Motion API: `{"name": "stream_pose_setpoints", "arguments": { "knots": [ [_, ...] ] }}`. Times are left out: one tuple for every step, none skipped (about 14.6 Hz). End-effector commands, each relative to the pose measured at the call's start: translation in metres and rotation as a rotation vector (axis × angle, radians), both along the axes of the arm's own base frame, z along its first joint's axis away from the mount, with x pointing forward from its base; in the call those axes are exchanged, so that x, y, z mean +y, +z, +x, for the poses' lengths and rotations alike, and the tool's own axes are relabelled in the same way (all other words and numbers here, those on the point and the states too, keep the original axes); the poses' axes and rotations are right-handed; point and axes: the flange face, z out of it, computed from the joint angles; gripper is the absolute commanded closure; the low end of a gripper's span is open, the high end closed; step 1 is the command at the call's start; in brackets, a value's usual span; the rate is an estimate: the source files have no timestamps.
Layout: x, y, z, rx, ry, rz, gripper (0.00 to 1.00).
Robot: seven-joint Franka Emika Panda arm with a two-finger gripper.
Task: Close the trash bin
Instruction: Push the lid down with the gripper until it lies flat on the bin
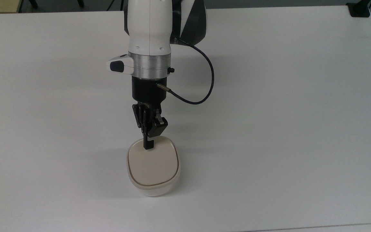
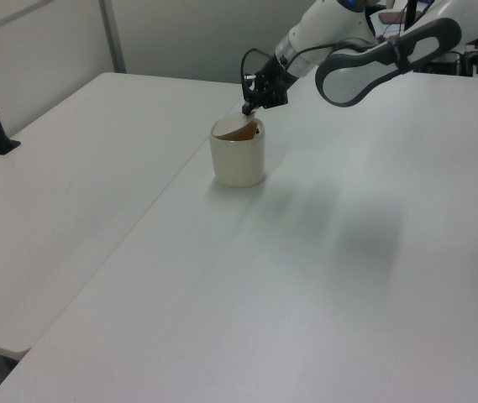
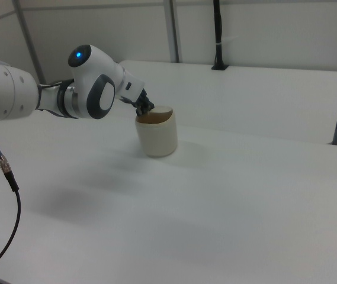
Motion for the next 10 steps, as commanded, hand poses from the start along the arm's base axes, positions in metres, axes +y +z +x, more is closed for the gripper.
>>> {"name": "stream_pose_setpoints", "arguments": {
  "knots": [
    [0.002,-0.005,-0.017,0.066,0.059,-0.044,1.0],
    [0.003,-0.009,-0.018,0.082,0.074,-0.058,1.0],
    [0.004,-0.011,-0.018,0.09,0.082,-0.064,1.0],
    [0.004,-0.013,-0.019,0.098,0.083,-0.064,1.0],
    [0.005,-0.016,-0.019,0.106,0.086,-0.064,1.0],
    [0.005,-0.016,-0.019,0.106,0.086,-0.065,1.0],
    [0.004,-0.018,-0.019,0.109,0.085,-0.065,1.0],
    [0.005,-0.023,-0.018,0.117,0.085,-0.067,1.0],
    [0.004,-0.026,-0.018,0.12,0.084,-0.067,1.0],
    [0.004,-0.026,-0.018,0.12,0.084,-0.067,1.0]
  ]
}}
